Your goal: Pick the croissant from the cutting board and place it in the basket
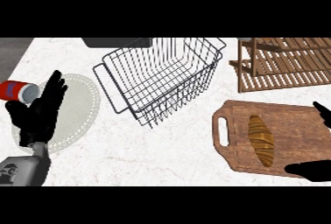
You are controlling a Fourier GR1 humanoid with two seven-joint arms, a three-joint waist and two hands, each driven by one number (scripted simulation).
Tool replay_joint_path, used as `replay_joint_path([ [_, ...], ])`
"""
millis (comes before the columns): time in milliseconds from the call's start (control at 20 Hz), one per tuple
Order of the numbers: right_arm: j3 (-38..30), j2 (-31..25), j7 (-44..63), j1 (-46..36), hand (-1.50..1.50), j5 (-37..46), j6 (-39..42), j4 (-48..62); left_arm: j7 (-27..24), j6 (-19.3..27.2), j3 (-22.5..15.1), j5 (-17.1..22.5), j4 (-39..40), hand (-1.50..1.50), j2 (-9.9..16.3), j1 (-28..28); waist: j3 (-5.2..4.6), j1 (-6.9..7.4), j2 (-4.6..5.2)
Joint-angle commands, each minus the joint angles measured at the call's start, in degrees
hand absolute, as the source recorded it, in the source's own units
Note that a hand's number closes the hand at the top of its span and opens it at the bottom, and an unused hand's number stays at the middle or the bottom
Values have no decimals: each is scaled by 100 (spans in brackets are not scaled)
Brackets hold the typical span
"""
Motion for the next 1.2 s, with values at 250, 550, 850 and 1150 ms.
replay_joint_path([
  [250, 240, 872, -1061, 13, -150, 1136, -540, 685, 79, 19, 41, -336, 179, 0, -276, -347, -1, -5, 3],
  [550, 218, 1217, -953, 114, -150, 1520, -430, 317, 233, -260, 278, -367, -321, 0, -214, 96, -2, 3, -1],
  [850, 86, 1428, -1283, -414, -150, 1623, -393, 1168, 80, -463, 521, -326, 42, 0, -225, -147, -2, 12, 4],
  [1150, 282, 1841, -1760, -38, -150, 2067, -704, 1331, 31, -415, 437, -559, 117, 0, -447, -123, -2, 2, 2],
])
